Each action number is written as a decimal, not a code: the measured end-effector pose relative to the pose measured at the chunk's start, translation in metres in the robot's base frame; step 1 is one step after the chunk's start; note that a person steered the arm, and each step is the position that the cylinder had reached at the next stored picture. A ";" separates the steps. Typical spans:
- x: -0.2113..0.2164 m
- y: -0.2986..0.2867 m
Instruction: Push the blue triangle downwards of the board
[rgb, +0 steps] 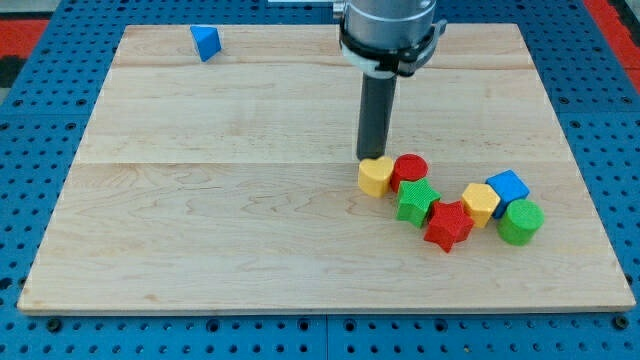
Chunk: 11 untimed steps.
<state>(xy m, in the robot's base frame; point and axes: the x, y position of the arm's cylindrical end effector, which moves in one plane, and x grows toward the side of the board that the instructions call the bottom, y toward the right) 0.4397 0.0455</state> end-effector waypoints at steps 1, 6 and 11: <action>-0.037 -0.060; -0.204 -0.277; -0.159 -0.184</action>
